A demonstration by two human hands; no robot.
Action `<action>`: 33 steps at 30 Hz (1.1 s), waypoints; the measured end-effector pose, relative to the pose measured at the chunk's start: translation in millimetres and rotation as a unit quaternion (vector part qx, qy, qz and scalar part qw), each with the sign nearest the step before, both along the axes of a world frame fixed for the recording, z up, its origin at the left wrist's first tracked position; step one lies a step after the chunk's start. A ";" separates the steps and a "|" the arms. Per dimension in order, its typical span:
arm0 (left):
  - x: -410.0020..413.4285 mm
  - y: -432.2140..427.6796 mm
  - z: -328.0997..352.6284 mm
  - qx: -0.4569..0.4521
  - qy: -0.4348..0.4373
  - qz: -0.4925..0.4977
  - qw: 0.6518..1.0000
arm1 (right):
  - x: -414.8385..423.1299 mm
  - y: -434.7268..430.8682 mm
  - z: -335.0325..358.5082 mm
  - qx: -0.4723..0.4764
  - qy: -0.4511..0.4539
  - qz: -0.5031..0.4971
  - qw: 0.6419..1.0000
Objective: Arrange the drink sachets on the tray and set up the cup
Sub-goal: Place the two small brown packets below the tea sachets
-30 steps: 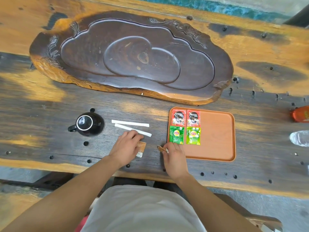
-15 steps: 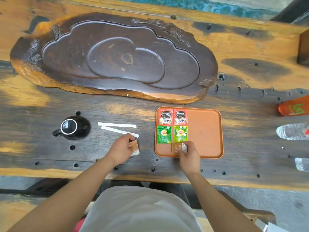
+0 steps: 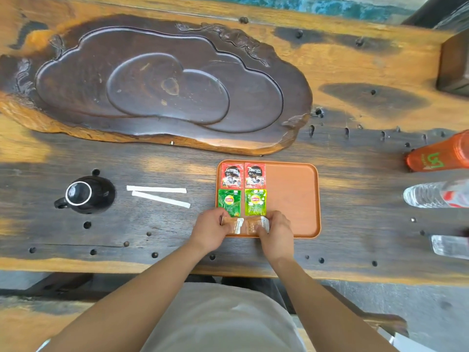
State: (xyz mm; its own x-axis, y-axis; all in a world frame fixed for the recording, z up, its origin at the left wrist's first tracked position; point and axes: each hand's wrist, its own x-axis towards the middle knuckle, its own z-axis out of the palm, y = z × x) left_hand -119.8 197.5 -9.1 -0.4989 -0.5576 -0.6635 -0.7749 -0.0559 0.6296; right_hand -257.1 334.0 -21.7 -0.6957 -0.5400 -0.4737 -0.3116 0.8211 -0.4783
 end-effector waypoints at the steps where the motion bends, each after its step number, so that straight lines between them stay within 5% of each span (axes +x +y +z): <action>1: -1.8 2.5 -0.3 -0.021 -0.009 -0.010 1.000 | -0.5 -0.2 -0.1 0.000 0.004 0.006 1.000; 10: -1.5 13.5 -7.6 -0.197 -0.073 -0.073 0.975 | -5.4 0.9 1.8 0.004 0.013 0.031 0.999; 33: 29.2 -1.6 -6.5 -0.207 -0.074 0.033 0.975 | 6.9 -16.5 10.2 -0.013 0.058 0.035 0.998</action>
State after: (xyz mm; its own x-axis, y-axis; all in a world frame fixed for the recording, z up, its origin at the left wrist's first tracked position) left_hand -90.6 195.9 -15.6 -0.3680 -0.8209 -0.4367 -0.8624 0.1258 0.4904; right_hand -250.2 317.5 -11.5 -0.7047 -0.6006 -0.3778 -0.4227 0.7830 -0.4563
